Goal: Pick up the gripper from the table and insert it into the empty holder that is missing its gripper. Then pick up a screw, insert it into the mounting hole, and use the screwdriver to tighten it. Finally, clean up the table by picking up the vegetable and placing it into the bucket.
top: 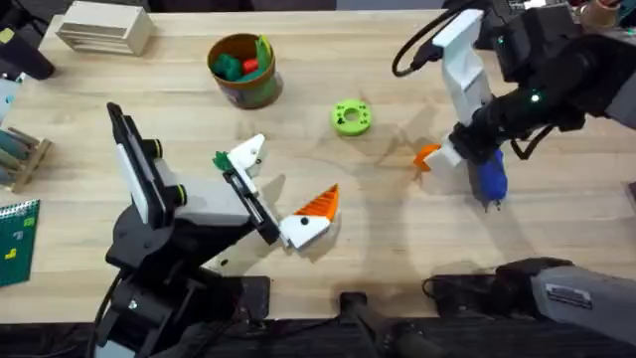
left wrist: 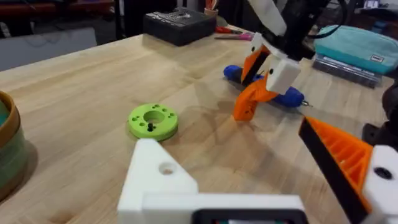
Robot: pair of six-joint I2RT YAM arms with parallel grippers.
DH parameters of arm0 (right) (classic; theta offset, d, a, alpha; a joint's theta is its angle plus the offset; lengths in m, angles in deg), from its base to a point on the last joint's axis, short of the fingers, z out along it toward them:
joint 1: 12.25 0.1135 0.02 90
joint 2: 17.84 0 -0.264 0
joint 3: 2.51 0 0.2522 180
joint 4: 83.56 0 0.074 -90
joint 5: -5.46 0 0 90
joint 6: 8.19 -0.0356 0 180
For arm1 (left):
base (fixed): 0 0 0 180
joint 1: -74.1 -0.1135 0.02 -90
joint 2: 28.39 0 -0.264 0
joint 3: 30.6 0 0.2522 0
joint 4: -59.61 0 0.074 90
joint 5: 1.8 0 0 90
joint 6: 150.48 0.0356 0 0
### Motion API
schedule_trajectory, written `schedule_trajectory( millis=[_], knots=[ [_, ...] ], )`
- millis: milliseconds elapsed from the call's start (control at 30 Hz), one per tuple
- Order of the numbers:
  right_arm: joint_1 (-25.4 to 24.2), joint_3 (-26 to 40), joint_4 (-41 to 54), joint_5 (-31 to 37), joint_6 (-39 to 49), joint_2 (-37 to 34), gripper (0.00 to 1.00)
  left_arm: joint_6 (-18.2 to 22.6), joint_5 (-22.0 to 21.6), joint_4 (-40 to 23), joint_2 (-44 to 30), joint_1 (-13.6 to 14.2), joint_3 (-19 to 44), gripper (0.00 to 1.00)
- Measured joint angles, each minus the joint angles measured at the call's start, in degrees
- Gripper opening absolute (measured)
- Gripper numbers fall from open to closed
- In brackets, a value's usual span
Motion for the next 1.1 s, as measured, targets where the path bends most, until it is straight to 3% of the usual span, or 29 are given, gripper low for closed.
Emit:
schedule_trajectory(
  millis=[167,400,500,700,900,933,1000,1100],
  knots=[
    [1.28,0.0,1.0,-0.14,0.54,0.0,0.53,0.0,0.0,0.0,0.0,0.0,0.0,0.987],
    [1.32,0.0,1.05,-0.15,0.85,0.0,0.229,0.0,0.0,0.0,0.01,0.0,0.0,0.987],
    [1.32,0.07,0.87,-0.13,0.85,0.0,0.03,0.0,0.0,0.0,0.0,0.0,0.0,0.987],
    [1.32,0.15,0.9,-0.15,1.03,0.61,0.019,0.0,0.0,0.0,0.02,0.0,0.0,0.988],
    [0.51,0.28,0.79,-0.79,-1.39,8.28,0.019,0.0,0.0,0.0,0.02,0.0,0.0,0.987],
    [-0.36,0.31,0.43,-1.91,-2.48,9.9,0.019,0.0,0.0,0.0,0.02,0.0,0.0,0.987],
    [-10.55,-0.46,-9.51,-19.74,-11.49,14.94,0.019,0.0,0.0,0.0,0.02,0.0,0.0,0.987],
    [-13.38,-3.81,-17.63,-30.68,-19.1,14.68,0.019,0.0,0.0,0.0,0.02,0.0,0.0,0.987]
  ],
)
